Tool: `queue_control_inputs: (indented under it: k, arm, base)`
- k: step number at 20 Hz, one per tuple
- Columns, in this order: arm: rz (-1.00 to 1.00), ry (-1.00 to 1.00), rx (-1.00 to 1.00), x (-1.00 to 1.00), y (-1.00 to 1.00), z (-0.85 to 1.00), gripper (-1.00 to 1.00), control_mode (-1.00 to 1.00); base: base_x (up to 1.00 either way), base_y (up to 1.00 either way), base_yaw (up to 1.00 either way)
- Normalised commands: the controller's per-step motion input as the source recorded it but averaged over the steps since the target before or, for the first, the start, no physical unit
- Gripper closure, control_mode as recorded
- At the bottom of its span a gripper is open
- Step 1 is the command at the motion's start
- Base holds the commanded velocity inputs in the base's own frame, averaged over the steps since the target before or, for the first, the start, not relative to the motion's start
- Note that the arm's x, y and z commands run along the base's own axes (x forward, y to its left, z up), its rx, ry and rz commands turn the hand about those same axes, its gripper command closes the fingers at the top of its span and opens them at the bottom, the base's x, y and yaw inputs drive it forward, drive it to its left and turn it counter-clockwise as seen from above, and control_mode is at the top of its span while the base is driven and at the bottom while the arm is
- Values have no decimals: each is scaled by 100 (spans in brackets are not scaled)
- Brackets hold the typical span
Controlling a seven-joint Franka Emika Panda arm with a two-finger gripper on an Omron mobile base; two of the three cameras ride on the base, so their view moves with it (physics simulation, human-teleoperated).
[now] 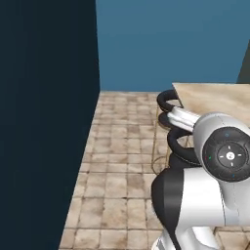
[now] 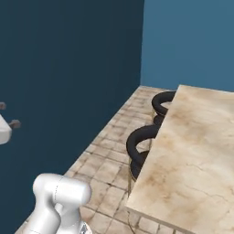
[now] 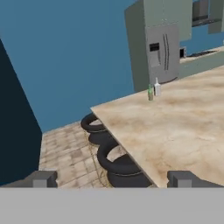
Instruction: Sort all alcoholic drinks to one cabinet, and non-alcoholic drinks to the other.
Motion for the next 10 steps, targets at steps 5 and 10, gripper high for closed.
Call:
queue_control_inputs:
  k: [5, 10]
  arm:
    - [0, 0, 0, 0, 0, 0, -100, 100]
    - [0, 0, 0, 0, 0, 0, -100, 100]
  base:
    - [45, 34, -37]
    - [46, 32, -39]
